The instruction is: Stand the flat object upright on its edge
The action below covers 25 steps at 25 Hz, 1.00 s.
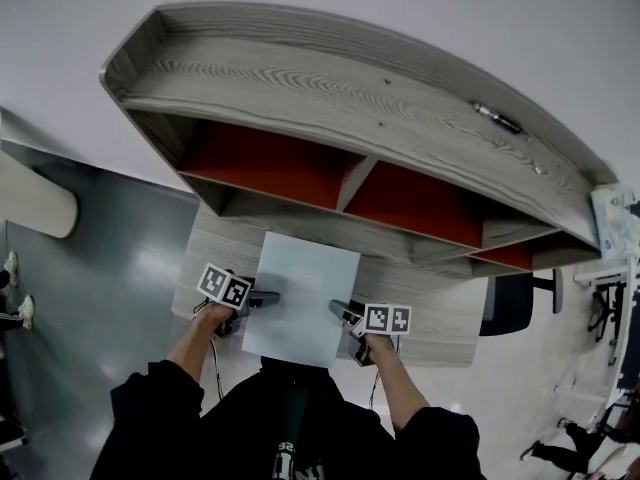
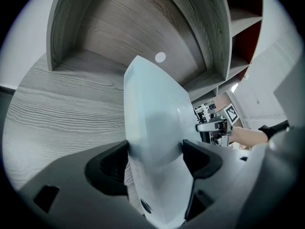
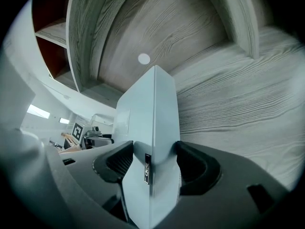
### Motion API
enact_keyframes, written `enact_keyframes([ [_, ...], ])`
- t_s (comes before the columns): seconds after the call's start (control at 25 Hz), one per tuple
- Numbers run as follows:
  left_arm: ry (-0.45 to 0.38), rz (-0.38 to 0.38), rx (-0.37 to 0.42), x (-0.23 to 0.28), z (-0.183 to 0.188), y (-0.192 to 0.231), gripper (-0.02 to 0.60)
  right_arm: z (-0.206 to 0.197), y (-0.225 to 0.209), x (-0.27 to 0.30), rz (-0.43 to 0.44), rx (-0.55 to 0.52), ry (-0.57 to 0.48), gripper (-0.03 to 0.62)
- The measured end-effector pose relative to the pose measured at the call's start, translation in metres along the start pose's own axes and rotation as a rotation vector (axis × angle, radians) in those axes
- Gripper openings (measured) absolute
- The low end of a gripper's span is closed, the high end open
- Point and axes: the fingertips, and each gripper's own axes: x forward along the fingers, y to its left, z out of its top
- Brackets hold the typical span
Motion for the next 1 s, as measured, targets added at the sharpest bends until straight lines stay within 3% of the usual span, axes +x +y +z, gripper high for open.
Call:
enact_keyframes([
  [0.32, -0.051, 0.016, 0.056, -0.013, 0.029, -0.016, 0.362, 0.023, 0.013, -0.014, 0.015, -0.033, -0.051, 0.264],
  [1.0, -0.147, 0.064, 0.22, -0.035, 0.074, -0.044, 0.356, 0.058, 0.038, -0.042, 0.001, -0.22, -0.146, 0.262],
])
